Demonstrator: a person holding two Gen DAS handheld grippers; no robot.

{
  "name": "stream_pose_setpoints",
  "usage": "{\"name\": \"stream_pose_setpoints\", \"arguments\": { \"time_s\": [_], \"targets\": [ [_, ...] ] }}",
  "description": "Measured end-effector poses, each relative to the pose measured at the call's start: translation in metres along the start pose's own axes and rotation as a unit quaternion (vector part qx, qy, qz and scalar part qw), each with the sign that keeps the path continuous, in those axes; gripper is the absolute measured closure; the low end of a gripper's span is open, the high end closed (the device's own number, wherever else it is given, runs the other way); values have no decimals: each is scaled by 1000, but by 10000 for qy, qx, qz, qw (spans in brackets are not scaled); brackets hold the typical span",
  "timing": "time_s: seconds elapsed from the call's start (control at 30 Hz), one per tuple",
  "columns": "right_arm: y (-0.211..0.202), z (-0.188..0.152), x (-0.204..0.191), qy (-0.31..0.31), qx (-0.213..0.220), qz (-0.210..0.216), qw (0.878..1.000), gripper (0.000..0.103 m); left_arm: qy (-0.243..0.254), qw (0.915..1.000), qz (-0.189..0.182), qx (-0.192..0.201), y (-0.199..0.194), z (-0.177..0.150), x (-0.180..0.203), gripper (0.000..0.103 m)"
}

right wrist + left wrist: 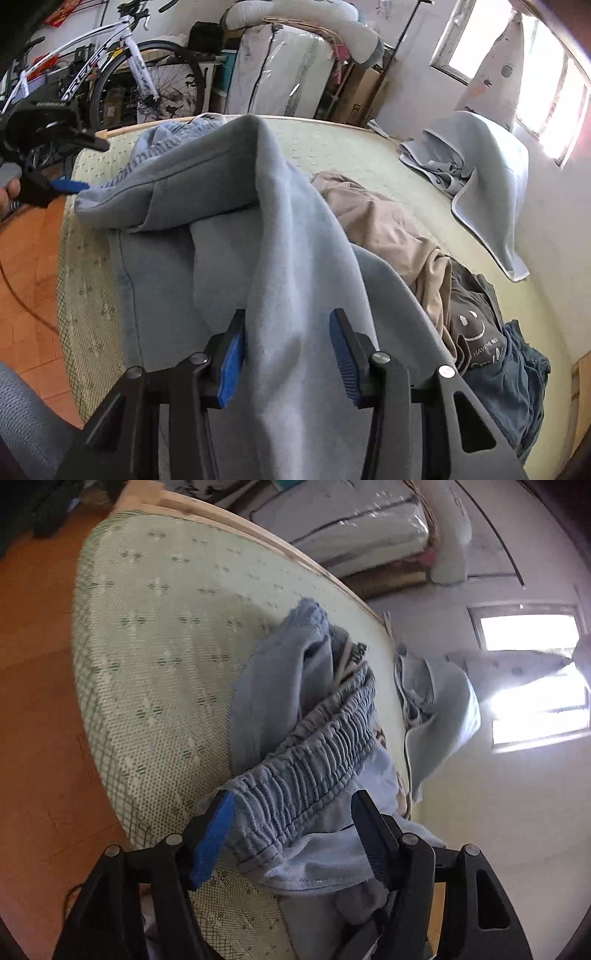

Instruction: Fold clothes

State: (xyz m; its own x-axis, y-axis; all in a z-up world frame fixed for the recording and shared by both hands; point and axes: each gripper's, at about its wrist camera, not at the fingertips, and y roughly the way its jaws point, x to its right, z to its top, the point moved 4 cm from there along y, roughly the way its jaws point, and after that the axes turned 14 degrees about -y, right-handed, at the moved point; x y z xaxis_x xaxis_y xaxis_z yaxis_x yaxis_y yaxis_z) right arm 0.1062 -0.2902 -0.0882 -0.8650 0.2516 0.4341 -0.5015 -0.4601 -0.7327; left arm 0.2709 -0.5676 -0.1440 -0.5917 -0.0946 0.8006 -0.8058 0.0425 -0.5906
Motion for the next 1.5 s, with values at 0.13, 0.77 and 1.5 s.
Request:
{"name": "stream_pose_setpoints", "arguments": {
  "time_s": [0.13, 0.77, 1.5],
  "targets": [
    [-1, -1, 3, 155, 34, 85, 9998, 56, -206, 9998, 29, -16, -10, -3, -16, 31],
    [7, -7, -6, 255, 129, 105, 9995, 59, -347, 9992, -148, -154, 31, -19, -2, 54],
    [-67, -27, -101, -1300, 695, 1309, 9804, 102, 1216, 9882, -318, 878, -18, 68, 138, 83]
  ]
}}
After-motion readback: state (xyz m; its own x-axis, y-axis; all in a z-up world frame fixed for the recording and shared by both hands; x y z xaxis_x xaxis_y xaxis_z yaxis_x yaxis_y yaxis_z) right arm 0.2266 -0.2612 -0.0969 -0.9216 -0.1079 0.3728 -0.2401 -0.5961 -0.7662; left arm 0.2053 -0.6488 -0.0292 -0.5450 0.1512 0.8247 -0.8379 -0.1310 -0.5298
